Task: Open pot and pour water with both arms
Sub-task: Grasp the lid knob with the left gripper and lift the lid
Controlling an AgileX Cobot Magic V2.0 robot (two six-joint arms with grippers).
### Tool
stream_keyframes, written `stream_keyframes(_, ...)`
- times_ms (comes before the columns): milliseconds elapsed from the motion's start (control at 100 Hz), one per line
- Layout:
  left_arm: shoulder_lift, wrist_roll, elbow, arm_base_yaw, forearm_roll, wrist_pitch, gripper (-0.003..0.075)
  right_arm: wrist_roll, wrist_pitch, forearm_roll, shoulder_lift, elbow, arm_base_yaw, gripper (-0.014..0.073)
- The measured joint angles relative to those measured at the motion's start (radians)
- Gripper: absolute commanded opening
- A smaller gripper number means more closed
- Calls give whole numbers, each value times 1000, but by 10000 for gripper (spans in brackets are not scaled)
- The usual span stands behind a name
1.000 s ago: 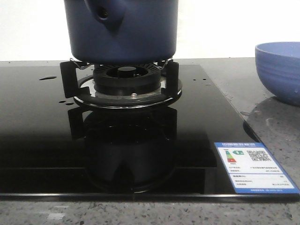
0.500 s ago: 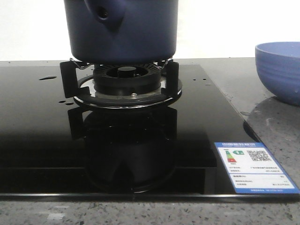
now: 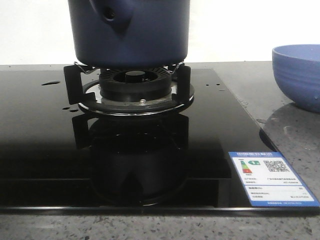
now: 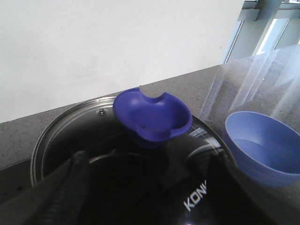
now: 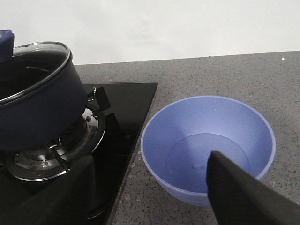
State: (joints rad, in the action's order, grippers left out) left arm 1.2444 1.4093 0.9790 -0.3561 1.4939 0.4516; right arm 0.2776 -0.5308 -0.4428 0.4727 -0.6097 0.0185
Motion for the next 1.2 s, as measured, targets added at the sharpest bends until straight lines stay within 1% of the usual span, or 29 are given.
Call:
stream_keyframes(210,122,1,109,-5,0,38,509,0,0,0,0,0,0,455)
stream_keyframes(470,214,1,192,-5,0,91,509,0,0,0,0,0,0,455)
stream_keyframes(670,241,2,204,-5,-5,110,501,0,0,0,0,0,0,455)
stream_keyframes(900,244,82,204,-13,-24,134,490,0,0,0,0,0,0,455)
stream_keyframes(940,244,90,204,-13,-24,134,479,0,0,0,0,0,0,455)
stream_keyframes(1120,245,97,204,-13,-24,130,369,0,0,0,0,0,0,455)
stream_keyframes(1200,245,97,204,-13,-24,130,351,0,0,0,0,0,0,455)
